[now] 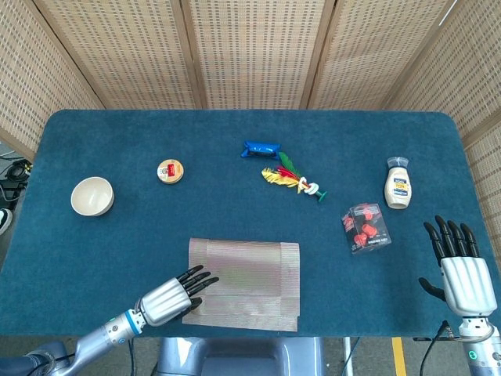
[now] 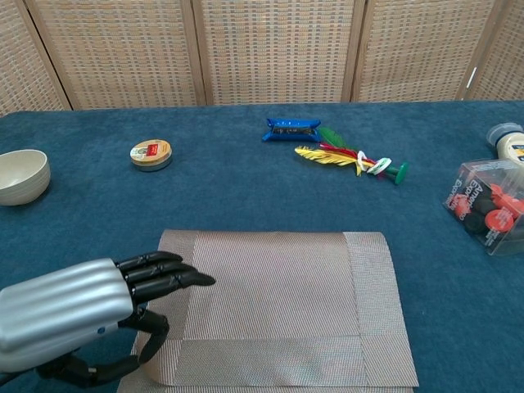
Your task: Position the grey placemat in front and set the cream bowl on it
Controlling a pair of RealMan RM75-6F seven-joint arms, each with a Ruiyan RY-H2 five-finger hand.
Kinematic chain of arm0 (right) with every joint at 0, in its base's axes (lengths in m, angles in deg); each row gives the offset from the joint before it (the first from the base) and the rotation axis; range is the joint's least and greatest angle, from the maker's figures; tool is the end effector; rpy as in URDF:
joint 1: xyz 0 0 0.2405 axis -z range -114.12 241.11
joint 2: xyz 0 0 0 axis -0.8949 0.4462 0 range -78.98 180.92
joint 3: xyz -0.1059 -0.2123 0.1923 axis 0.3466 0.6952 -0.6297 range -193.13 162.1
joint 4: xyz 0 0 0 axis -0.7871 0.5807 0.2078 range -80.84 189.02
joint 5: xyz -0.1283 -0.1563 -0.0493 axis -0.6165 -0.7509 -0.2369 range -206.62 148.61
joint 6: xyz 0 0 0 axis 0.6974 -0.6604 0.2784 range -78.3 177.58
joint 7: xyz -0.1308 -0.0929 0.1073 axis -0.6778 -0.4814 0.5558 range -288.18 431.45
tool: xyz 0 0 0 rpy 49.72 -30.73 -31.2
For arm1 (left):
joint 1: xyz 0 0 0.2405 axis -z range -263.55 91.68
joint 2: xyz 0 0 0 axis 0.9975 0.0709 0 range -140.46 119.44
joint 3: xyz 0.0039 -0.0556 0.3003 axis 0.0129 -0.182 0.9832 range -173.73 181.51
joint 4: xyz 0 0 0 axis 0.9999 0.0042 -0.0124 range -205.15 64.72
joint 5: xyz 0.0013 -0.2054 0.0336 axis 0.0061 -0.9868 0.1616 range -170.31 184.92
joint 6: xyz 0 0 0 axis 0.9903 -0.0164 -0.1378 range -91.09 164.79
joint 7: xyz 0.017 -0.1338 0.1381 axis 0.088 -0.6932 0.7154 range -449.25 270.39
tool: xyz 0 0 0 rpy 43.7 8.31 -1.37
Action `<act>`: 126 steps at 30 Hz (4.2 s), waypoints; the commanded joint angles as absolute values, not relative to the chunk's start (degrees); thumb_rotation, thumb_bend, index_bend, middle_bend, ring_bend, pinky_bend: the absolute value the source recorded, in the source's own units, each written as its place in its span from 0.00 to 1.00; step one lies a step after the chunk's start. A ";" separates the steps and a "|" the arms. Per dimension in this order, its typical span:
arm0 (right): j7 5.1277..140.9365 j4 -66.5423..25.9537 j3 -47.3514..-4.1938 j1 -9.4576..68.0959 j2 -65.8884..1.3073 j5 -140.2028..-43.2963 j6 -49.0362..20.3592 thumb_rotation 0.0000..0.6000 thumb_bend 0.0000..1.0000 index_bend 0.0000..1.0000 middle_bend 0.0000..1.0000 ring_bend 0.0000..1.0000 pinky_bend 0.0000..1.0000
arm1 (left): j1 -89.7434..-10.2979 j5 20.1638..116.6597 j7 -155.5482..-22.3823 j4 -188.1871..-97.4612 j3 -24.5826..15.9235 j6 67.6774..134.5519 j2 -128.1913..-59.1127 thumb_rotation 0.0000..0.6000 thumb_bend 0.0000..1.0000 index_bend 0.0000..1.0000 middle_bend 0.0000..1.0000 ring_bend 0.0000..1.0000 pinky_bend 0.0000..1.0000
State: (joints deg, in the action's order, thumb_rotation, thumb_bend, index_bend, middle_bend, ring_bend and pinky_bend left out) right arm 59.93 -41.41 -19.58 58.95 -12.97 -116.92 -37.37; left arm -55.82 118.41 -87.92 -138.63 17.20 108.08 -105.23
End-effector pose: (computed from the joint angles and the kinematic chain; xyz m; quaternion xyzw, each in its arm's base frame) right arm -0.3337 -0.2348 0.1856 0.6198 -0.3195 0.3649 0.6170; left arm -0.2230 0.2478 -0.0941 -0.8685 -0.2118 -0.3954 0.2112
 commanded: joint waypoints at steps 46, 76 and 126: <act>58.46 -40.36 -18.25 57.75 -14.18 -118.26 -34.88 1.00 0.00 0.04 0.00 0.00 0.00 | -47.73 74.33 -91.52 -137.65 -15.18 94.75 -98.00 1.00 0.00 0.00 0.00 0.00 0.00; 71.71 -28.04 -11.07 32.90 -26.20 -143.70 -11.46 1.00 0.00 0.14 0.00 0.00 0.00 | -72.52 82.67 -78.45 -175.72 -1.27 120.81 -74.77 1.00 0.00 0.00 0.00 0.00 0.00; 65.30 -21.94 -9.98 25.97 -37.15 -134.75 -4.39 1.00 0.00 0.15 0.00 0.00 0.00 | -73.40 82.98 -79.21 -176.46 -1.69 117.79 -72.96 1.00 0.00 0.00 0.00 0.00 0.00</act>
State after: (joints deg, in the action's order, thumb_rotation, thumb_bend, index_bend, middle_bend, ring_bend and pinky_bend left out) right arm 65.31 -22.18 -9.90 26.10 -36.92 -134.93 -4.41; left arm -73.39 82.98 -79.21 -176.46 -1.69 117.79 -72.97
